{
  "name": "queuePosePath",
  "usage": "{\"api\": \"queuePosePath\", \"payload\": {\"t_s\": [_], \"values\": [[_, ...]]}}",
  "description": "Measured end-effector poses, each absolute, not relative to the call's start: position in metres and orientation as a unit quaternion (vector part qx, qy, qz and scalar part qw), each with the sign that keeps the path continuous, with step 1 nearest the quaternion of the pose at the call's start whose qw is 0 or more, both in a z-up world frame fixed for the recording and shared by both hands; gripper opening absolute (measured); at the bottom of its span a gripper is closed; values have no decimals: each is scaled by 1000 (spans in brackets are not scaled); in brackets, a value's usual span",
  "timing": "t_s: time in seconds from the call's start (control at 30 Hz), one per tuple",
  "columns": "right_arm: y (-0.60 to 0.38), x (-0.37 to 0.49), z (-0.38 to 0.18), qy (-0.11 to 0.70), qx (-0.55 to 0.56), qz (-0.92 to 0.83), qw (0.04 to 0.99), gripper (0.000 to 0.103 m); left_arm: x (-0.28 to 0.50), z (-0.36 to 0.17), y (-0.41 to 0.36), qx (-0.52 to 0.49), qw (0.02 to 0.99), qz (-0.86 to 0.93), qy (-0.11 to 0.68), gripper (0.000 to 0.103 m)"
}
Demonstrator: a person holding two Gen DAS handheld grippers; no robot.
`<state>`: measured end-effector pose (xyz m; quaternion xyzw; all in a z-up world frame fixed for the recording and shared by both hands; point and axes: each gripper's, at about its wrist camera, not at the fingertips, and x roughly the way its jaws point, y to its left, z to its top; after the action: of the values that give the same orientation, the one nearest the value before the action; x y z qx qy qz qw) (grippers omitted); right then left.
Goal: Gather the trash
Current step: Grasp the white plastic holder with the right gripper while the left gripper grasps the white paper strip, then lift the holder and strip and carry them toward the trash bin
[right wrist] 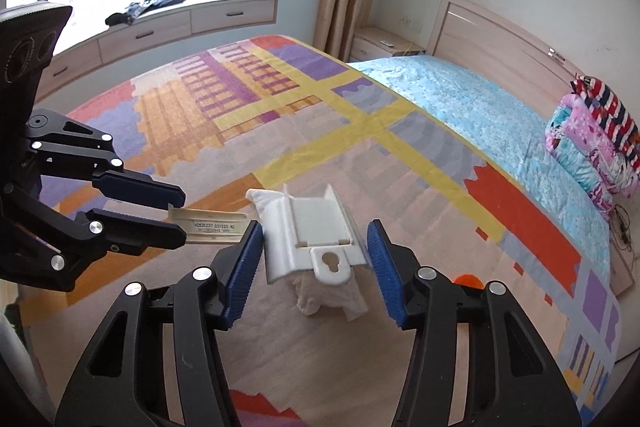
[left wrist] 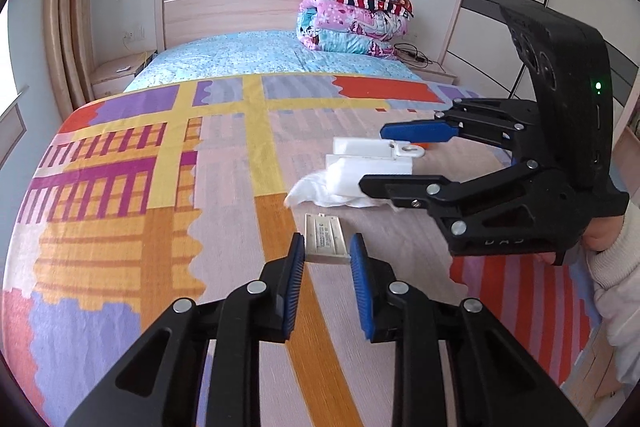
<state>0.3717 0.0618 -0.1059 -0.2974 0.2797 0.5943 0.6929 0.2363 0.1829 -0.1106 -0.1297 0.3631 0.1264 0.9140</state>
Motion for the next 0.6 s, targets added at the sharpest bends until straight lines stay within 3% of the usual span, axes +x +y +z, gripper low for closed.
{"api": "queuePosePath", "payload": {"t_s": [0.6], "values": [[14,347,-89,289,-260,575,719,41,207,-95,145,-123,920,116,353,23]]}}
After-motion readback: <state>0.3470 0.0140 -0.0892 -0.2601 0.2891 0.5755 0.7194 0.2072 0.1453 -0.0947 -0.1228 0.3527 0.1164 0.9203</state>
